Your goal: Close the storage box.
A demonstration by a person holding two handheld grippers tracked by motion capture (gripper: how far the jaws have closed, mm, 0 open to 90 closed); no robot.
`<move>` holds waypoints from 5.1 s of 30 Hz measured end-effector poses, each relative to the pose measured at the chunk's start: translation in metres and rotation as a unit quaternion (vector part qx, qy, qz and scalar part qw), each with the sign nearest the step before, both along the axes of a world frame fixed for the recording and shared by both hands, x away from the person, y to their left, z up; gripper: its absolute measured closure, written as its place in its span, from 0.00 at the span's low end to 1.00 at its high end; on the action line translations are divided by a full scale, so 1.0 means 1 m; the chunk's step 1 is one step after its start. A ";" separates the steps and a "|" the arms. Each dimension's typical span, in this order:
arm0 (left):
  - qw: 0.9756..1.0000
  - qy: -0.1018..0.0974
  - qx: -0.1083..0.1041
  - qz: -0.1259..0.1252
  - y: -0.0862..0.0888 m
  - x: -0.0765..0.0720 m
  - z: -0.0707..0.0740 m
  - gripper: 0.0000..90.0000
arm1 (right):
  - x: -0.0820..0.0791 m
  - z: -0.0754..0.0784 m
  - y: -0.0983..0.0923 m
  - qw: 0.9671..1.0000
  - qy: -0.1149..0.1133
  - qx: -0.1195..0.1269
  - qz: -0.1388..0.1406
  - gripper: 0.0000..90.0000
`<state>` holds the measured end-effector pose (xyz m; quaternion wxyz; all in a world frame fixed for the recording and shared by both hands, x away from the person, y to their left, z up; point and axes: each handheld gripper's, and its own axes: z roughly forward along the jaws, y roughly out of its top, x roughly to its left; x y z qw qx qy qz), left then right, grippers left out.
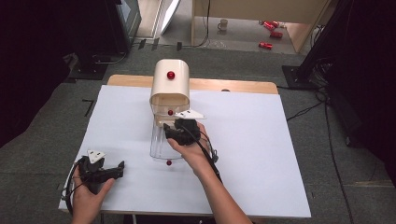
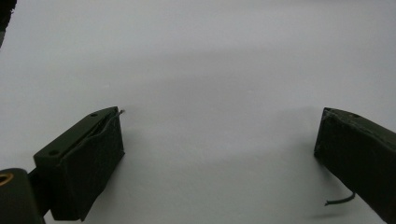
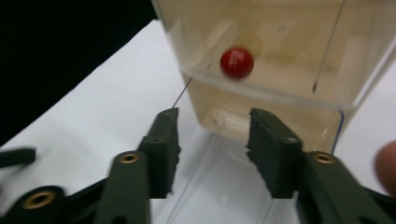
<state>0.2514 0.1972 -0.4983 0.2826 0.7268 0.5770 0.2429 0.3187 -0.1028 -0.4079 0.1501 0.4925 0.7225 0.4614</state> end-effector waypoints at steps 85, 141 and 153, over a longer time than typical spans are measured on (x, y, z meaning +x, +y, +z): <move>1.000 0.001 0.000 0.000 0.000 0.000 0.000 0.01 | -0.090 -0.070 0.007 0.999 0.027 0.005 -0.036 0.83; 1.000 0.000 0.000 0.000 0.000 0.000 0.000 0.01 | -0.063 -0.074 0.021 0.997 0.012 0.013 -0.069 0.77; 1.000 0.001 0.000 0.000 0.000 0.000 0.000 0.01 | -0.052 -0.089 0.023 0.995 0.031 0.007 -0.092 0.77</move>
